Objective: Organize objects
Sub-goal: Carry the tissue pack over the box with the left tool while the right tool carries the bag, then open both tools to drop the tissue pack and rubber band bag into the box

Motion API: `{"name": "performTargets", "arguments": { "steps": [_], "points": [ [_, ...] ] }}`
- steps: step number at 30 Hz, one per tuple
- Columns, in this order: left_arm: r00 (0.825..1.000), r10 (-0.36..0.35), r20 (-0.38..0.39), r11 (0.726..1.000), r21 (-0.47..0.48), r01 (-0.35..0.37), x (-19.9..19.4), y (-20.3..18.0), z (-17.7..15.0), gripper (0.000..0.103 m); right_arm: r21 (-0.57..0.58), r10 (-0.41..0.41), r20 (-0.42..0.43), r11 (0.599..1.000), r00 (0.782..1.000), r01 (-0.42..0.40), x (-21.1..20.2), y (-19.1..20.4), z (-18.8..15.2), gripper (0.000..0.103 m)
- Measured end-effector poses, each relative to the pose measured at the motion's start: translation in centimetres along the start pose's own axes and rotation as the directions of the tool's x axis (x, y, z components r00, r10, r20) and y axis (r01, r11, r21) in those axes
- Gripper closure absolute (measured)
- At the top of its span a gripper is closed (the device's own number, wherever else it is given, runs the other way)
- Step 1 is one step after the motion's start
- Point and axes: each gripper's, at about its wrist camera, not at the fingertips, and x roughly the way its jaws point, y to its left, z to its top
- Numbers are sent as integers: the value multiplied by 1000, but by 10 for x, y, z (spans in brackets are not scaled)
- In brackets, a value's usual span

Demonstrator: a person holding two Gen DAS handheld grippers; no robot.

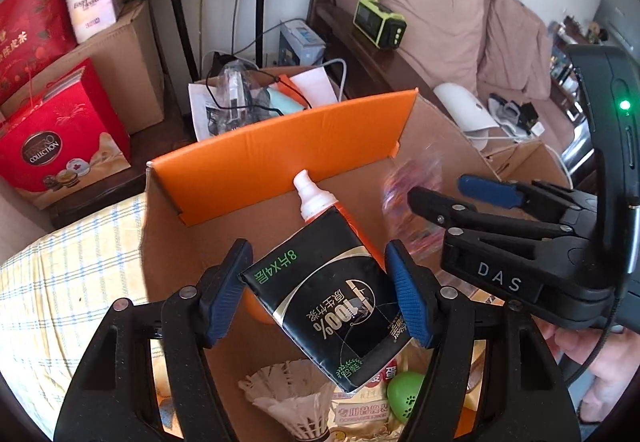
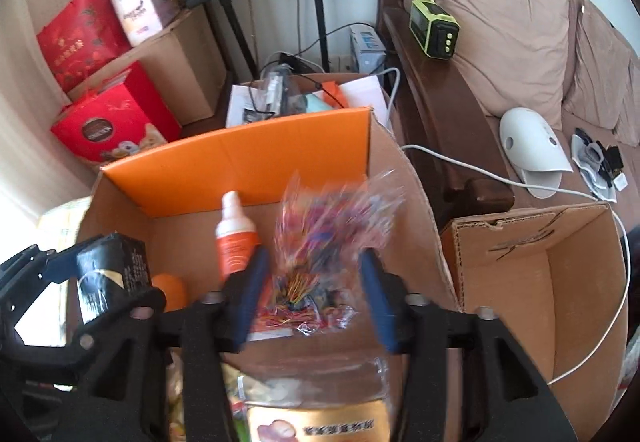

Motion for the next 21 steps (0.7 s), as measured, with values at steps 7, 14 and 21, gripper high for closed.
{"name": "performTargets", "arguments": {
  "steps": [7, 14, 21],
  "points": [
    [1000, -1, -22, 1000, -17, 1, 9, 2, 0, 36, 47, 26, 41, 999, 999, -28, -10, -17, -8, 44],
    [1000, -11, 25, 999, -38, 12, -16, 15, -4, 23, 52, 69, 104, 996, 992, -75, -36, -13, -14, 38],
    [994, 20, 109, 1000, -26, -17, -63, 31, -18, 12, 30, 105, 129, 993, 986, -110, -54, 5, -24, 29]
  ]
}}
